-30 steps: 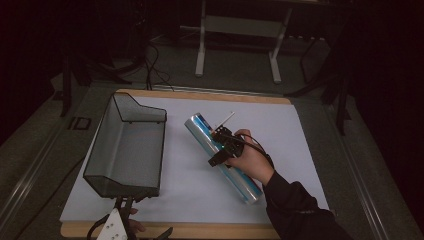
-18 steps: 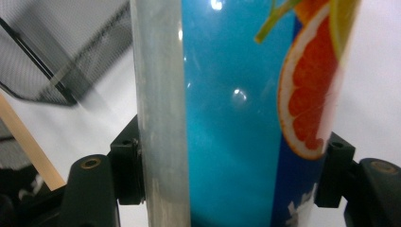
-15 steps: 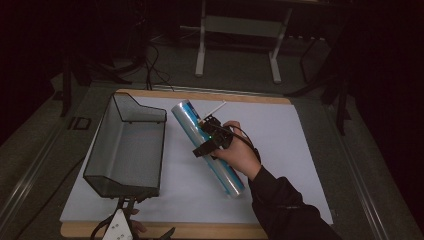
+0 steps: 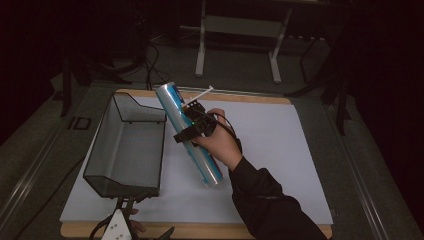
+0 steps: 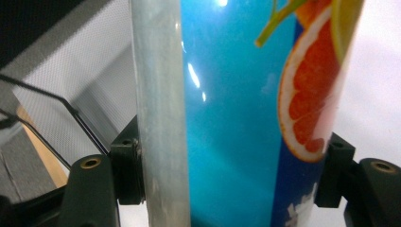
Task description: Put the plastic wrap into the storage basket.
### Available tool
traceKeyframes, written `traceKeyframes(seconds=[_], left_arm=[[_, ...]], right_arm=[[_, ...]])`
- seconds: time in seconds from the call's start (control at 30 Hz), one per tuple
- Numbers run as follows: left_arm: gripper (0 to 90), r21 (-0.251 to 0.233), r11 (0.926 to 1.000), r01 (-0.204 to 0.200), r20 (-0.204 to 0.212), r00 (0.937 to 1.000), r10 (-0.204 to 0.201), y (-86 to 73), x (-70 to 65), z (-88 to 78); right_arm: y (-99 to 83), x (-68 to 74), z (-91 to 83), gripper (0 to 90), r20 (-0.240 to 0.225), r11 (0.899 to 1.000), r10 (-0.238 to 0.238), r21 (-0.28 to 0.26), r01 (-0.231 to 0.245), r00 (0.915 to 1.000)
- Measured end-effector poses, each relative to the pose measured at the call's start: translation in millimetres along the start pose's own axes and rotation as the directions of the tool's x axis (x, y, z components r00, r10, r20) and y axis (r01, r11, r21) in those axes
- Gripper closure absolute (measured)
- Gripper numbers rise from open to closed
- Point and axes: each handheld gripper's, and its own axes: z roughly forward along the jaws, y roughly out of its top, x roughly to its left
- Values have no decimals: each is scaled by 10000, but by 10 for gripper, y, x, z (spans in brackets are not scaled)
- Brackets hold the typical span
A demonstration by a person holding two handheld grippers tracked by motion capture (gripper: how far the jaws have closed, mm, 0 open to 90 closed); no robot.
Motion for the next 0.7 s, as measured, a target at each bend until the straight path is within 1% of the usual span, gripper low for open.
traceKeyframes(seconds=[0.1, 0.13, 0.17, 0.2, 0.23, 0.27, 0.37, 0.4, 0.5, 0.57, 0.6, 0.63, 0.7], left_arm=[[6, -21, 10000, 26, -28, 10000, -26, 0, 6, -5], [6, -25, 10000, 29, -31, 10000, -29, 0, 7, -7], [6, -29, 10000, 37, -39, 10000, -37, 0, 6, -8], [6, -43, 10000, 46, -41, 10000, -47, 1, 5, -10], [6, -50, 10000, 53, -34, 10000, -53, 1, 5, -11], [6, -60, 10000, 49, -42, 10000, -49, 2, 5, -14], [6, -79, 9999, 66, -67, 10000, -67, 3, 7, -22], [6, -91, 9999, 67, -80, 9999, -68, 3, 9, -24], [6, -120, 9999, 109, -98, 9999, -110, 3, 12, -27], [6, -108, 9999, 60, -146, 9999, -62, 4, 10, -30], [6, -143, 9999, 49, -190, 9998, -51, 7, 7, -34], [6, -288, 9996, 25, -280, 9996, -33, 15, 0, -46], [6, -296, 9996, 34, -310, 9995, -44, 15, -2, -48]], right_arm=[[94, 58, -7, 316, -93, 9996, 41, -286, -44, 9999], [175, 113, -6, 316, -139, 9985, 74, -537, -82, 9999], [175, 113, -6, 316, -139, 9985, 74, -537, -82, 9999], [234, 156, 1, 315, -161, 9971, 60, -758, -72, 9999], [234, 156, 1, 315, -161, 9971, 60, -758, -72, 9999], [307, 206, 21, 316, -203, 9957, 47, -919, -66, 9998], [328, 222, 29, 316, -213, 9951, 53, -984, -73, 9998], [395, 269, 58, 316, -309, 9928, 129, -1183, -165, 9994], [467, 315, 95, 316, -496, 9895, 288, -1401, -355, 9984], [512, 342, 118, 316, -494, 9878, 282, -1516, -354, 9984], [558, 381, 149, 316, -356, 9844, 346, -1713, -402, 9988], [585, 401, 174, 316, -323, 9825, 383, -1811, -436, 9987], [597, 413, 187, 316, -319, 9817, 428, -1845, -479, 9986]])
